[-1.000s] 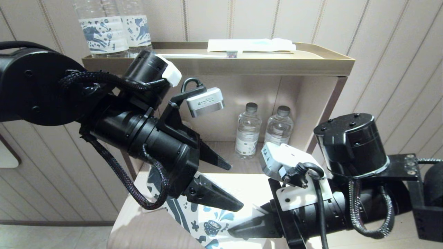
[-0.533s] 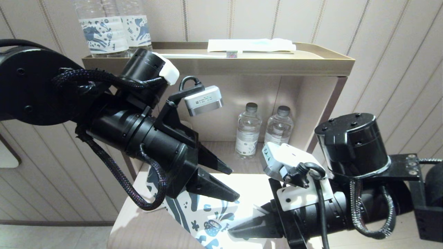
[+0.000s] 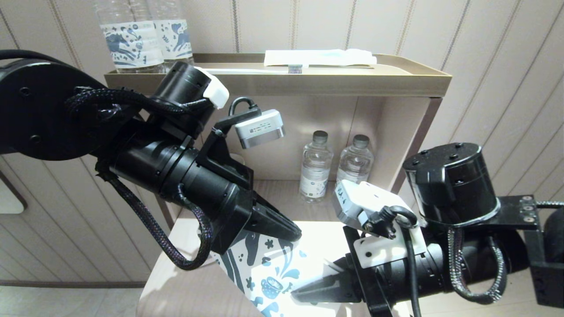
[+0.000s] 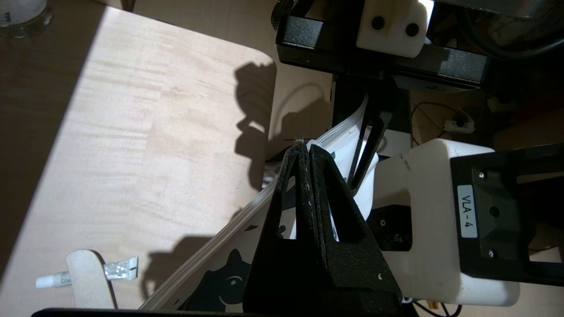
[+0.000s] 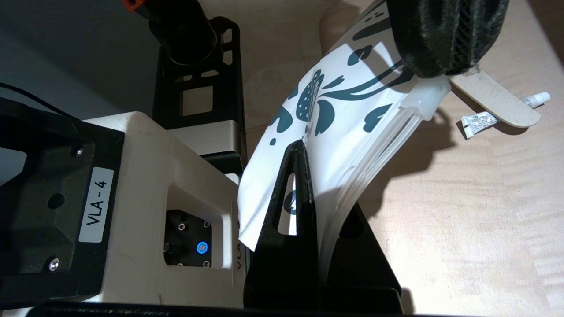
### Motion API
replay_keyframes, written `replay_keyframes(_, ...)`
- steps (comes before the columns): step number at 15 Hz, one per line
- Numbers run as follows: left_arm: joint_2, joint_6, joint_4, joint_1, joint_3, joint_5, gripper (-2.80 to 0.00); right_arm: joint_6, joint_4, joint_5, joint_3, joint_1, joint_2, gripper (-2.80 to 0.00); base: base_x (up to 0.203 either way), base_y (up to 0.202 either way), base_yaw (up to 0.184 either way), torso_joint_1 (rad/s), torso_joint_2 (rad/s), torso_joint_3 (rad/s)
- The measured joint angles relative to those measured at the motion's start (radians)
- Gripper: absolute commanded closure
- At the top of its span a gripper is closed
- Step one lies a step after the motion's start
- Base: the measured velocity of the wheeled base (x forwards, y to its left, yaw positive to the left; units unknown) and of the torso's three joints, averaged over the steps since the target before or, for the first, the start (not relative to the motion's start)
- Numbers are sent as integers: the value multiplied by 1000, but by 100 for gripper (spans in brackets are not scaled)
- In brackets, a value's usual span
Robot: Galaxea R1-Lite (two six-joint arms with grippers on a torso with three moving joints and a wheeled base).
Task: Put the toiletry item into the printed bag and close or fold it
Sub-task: Hand it to the other hand
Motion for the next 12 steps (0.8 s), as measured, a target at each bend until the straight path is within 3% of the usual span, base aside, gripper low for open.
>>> replay_keyframes(5,-14,-21,14,2,-13,1,0,-8,2,-1,1,6,-11,0,0,0,0,0,0,0)
replay_keyframes(9,-52,-22,82,72,-47,11,0,-19,80,-6,-58,17,-22,0,0,0,0,0,0,0)
replay_keyframes(10,-56,-6,134,93,-83,12,0,-30,147,-8,-99,17,-21,0,0,0,0,0,0,0)
replay_keyframes(12,-49,85,276,132,-170,13,0,-84,322,-9,-193,18,-17,0,0,0,0,0,0,0)
